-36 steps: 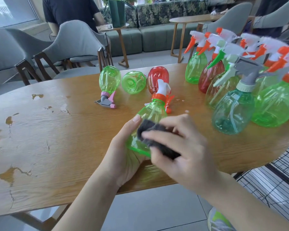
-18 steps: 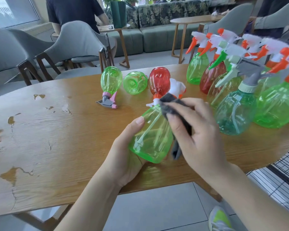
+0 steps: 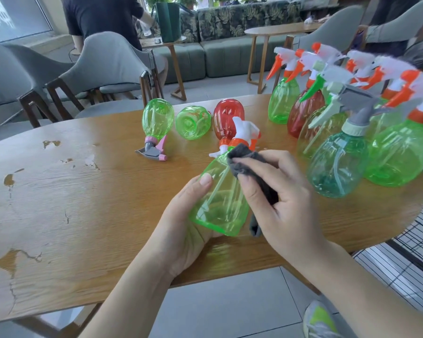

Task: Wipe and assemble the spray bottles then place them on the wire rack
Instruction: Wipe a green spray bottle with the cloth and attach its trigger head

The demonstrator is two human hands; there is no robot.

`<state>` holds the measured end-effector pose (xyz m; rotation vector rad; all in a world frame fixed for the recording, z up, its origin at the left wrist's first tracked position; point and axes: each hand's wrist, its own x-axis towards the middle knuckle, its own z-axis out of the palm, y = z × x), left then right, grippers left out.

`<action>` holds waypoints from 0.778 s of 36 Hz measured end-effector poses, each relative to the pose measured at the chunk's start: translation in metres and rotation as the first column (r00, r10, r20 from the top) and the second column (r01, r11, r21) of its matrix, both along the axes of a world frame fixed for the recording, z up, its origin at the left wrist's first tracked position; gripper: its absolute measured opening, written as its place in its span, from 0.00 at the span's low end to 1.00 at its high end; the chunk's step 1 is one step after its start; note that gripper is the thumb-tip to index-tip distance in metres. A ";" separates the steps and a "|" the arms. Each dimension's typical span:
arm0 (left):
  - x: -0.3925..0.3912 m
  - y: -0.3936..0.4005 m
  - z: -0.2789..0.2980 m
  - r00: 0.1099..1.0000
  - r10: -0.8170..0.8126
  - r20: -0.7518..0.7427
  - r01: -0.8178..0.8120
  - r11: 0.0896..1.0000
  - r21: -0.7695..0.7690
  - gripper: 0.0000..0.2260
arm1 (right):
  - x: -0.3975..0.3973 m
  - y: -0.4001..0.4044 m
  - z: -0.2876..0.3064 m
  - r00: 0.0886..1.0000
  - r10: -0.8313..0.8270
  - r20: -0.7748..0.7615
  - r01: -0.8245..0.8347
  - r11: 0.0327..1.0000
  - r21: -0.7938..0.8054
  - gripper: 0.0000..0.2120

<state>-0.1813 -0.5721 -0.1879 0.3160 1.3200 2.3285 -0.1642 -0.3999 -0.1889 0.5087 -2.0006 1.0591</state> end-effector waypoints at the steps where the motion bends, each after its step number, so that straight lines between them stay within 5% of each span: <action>1: 0.000 0.000 0.000 1.000 0.010 0.010 -0.010 1.000 0.000 0.21 | 0.002 -0.002 -0.001 1.000 0.007 -0.011 -0.006 1.000 0.026 0.11; 11: 0.004 -0.002 0.006 0.995 -0.027 0.093 0.018 0.996 0.093 0.23 | 0.011 -0.021 -0.017 0.978 0.104 -0.182 -0.025 0.920 0.390 0.10; 16: 0.001 0.000 0.005 0.996 0.072 0.051 -0.076 0.994 0.083 0.18 | 0.003 -0.013 -0.006 0.990 0.019 -0.143 0.022 0.959 0.281 0.11; 23: 0.005 -0.001 0.007 0.996 0.060 0.067 -0.060 0.998 -0.006 0.26 | -0.008 0.000 0.003 0.993 -0.067 0.093 0.071 0.996 -0.046 0.12; 28: 0.007 -0.001 0.008 0.995 0.073 0.063 -0.074 0.997 0.026 0.32 | 0.000 -0.010 -0.001 0.999 -0.011 0.037 0.013 0.999 -0.051 0.13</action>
